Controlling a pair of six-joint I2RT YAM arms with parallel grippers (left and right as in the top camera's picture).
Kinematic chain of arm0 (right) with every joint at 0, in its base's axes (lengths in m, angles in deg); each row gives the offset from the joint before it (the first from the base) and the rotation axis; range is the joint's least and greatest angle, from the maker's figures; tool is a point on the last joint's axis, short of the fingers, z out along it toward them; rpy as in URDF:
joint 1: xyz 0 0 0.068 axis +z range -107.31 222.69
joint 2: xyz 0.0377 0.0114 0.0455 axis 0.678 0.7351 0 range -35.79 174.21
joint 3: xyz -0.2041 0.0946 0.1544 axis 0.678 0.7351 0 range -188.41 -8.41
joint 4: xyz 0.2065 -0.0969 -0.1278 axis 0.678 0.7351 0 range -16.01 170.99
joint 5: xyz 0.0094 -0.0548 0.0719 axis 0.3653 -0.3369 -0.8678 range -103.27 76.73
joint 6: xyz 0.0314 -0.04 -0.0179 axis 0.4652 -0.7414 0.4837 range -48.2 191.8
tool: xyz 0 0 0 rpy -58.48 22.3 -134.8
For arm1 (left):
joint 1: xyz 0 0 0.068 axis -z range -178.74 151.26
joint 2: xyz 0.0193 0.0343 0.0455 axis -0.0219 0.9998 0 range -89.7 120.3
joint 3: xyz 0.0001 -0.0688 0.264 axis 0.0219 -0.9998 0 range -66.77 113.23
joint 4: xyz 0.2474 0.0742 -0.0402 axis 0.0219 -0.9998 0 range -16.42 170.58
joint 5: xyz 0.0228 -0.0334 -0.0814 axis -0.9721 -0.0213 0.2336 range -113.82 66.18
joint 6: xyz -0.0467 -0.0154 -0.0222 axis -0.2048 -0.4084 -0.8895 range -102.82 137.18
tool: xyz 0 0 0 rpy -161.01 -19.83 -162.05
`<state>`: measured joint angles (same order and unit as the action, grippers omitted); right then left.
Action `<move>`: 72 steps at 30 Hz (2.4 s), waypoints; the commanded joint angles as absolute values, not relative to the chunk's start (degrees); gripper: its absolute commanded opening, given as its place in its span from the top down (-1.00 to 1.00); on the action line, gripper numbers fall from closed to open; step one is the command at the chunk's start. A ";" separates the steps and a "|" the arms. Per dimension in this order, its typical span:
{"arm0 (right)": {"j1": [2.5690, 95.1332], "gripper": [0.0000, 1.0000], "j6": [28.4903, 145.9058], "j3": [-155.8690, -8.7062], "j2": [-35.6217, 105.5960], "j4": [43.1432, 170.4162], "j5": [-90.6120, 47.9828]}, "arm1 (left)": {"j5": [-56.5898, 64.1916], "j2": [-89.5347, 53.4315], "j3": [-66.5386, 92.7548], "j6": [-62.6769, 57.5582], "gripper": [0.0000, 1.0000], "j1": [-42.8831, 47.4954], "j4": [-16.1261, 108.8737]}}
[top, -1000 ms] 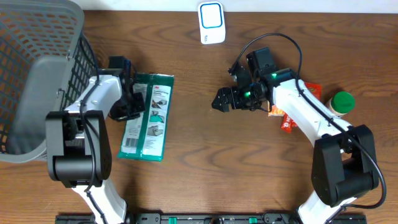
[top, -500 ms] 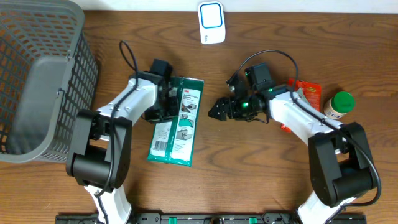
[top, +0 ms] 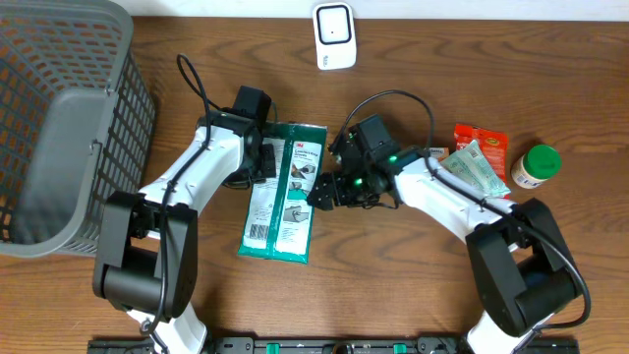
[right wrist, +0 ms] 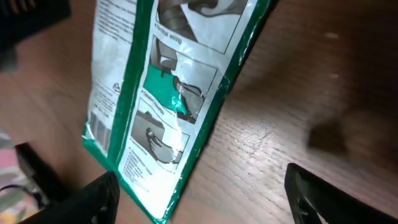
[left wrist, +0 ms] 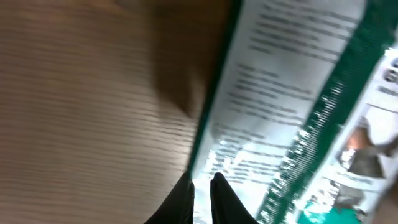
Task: Scan the item barcode
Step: 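Grasp the green 3M packet with the right gripper, left gripper steadying, then lift the green 3M packet and hold it before the scanner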
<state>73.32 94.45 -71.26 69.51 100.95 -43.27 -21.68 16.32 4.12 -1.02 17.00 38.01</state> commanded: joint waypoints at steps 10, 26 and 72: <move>76.01 -0.61 101.16 -70.43 69.71 100.36 -35.88 | -25.31 18.81 -1.34 -1.87 0.75 16.76 41.40; 76.03 -0.40 105.58 -70.41 79.83 90.31 -49.24 | -13.47 18.88 -7.44 -2.00 0.75 18.58 46.41; 81.08 0.98 38.96 -118.67 64.72 139.86 4.57 | -23.43 -25.45 -3.44 0.60 -0.59 6.30 40.07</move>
<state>78.76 48.62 -118.36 60.90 142.37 -9.96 -22.30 -26.43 -4.09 0.03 6.56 40.11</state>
